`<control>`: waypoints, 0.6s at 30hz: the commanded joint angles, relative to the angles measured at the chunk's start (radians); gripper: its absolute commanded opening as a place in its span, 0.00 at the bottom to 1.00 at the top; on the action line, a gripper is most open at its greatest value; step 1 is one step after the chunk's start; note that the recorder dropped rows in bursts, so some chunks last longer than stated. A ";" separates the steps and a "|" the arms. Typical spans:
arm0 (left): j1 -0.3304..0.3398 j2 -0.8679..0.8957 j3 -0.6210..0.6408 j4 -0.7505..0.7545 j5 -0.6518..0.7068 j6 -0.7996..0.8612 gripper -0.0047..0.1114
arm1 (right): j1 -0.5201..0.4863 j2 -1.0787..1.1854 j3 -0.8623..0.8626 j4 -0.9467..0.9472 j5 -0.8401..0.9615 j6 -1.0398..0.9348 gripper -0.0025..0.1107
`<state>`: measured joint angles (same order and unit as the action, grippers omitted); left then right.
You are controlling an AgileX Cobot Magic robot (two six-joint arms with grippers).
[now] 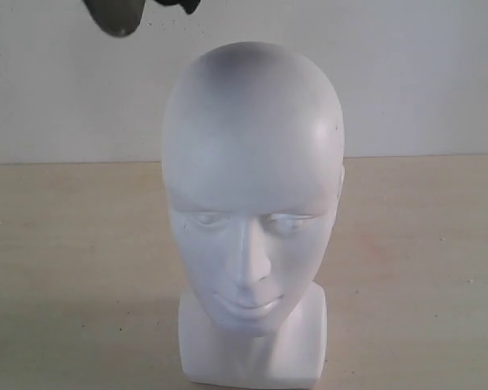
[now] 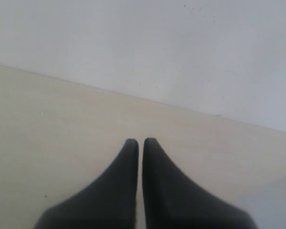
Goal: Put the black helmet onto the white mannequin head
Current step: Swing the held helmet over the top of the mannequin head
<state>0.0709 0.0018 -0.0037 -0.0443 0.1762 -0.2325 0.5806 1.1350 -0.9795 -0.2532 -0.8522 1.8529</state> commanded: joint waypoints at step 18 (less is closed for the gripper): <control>-0.004 -0.002 0.004 0.004 0.003 -0.004 0.08 | 0.057 0.051 -0.020 -0.066 -0.056 0.015 0.02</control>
<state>0.0709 0.0018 -0.0037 -0.0443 0.1762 -0.2325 0.6367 1.2036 -0.9795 -0.3330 -0.8312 1.8832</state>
